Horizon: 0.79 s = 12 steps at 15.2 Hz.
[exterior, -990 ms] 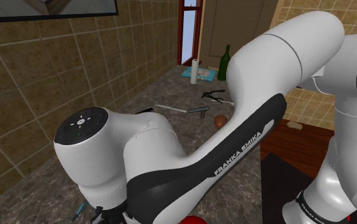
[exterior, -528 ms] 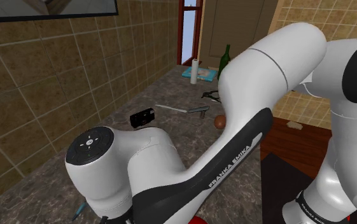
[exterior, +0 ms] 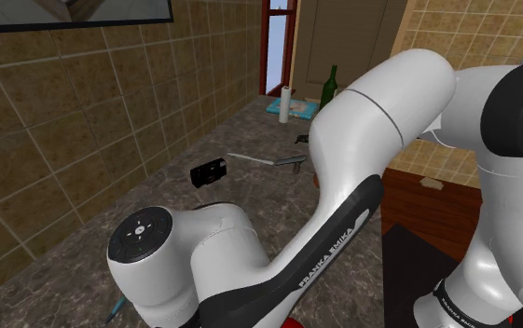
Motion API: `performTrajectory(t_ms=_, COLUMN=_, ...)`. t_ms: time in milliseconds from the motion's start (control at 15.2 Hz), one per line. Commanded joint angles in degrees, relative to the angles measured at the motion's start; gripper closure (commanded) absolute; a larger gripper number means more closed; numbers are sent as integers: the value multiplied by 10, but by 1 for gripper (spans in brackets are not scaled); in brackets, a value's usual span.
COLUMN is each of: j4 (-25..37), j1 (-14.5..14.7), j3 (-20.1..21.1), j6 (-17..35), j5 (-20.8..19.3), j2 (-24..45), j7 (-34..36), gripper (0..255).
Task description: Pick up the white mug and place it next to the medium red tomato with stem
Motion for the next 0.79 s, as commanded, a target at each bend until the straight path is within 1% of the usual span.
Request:
performTrajectory(t_ms=0, j4=0, j1=0, j3=0, j6=1, j5=-1, j2=1, j7=1, gripper=255)
performTrajectory(t_ms=330, j4=0, j1=0, j3=0, j6=1, j5=-1, j2=1, j7=1, gripper=255)
performTrajectory(t_ms=396, j4=0, j1=0, j3=0, j6=1, j5=-1, j2=1, j7=1, gripper=0)
performTrajectory(t_ms=726, j4=0, j1=0, j3=0, j6=1, j5=-1, j2=1, j7=1, gripper=0)
